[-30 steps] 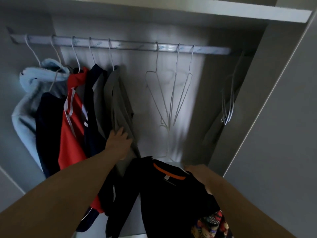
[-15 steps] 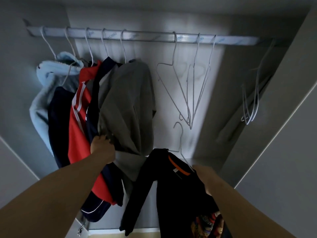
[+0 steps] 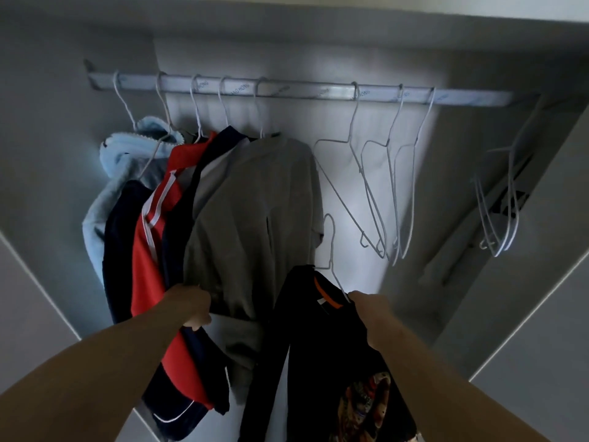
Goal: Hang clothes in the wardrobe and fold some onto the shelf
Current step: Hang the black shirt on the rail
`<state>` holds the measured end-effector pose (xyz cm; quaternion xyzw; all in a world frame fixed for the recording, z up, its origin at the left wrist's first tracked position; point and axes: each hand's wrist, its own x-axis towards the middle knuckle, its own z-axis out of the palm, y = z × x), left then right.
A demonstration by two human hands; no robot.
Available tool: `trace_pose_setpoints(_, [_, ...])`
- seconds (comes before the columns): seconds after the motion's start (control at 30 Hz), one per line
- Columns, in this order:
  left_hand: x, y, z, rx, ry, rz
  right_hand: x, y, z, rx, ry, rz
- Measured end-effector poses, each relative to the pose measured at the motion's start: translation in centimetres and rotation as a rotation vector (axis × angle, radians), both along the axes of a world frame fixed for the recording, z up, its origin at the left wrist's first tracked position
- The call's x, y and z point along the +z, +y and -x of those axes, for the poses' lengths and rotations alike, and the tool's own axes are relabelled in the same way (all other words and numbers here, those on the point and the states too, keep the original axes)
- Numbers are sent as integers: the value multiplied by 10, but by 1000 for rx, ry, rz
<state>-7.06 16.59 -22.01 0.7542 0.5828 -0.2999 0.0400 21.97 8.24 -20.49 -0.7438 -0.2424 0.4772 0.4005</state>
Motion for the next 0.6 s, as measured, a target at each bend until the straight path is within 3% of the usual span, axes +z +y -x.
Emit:
trace_pose_setpoints(0.2, [34,22,-23,-189,-311,-90,37,22,30,95,-5,-171])
trace_pose_setpoints(0.27, [60,23,-34,-268,-443,-400,54,30,36,82,0,-212])
trace_pose_setpoints(0.37, [101,22,-44,-378,-834,-1000,81,39,40,58,39,-297])
trace_pose_setpoints(0.43, [125,30,-47,-362,-967,-1181,101,45,46,41,55,-363])
trace_pose_setpoints(0.5, [143,45,-50,-231,-991,-1123,119,49,51,17,98,-402])
trace_pose_setpoints(0.6, [153,68,-58,-56,-1061,-710,141,56,52,7,138,-407])
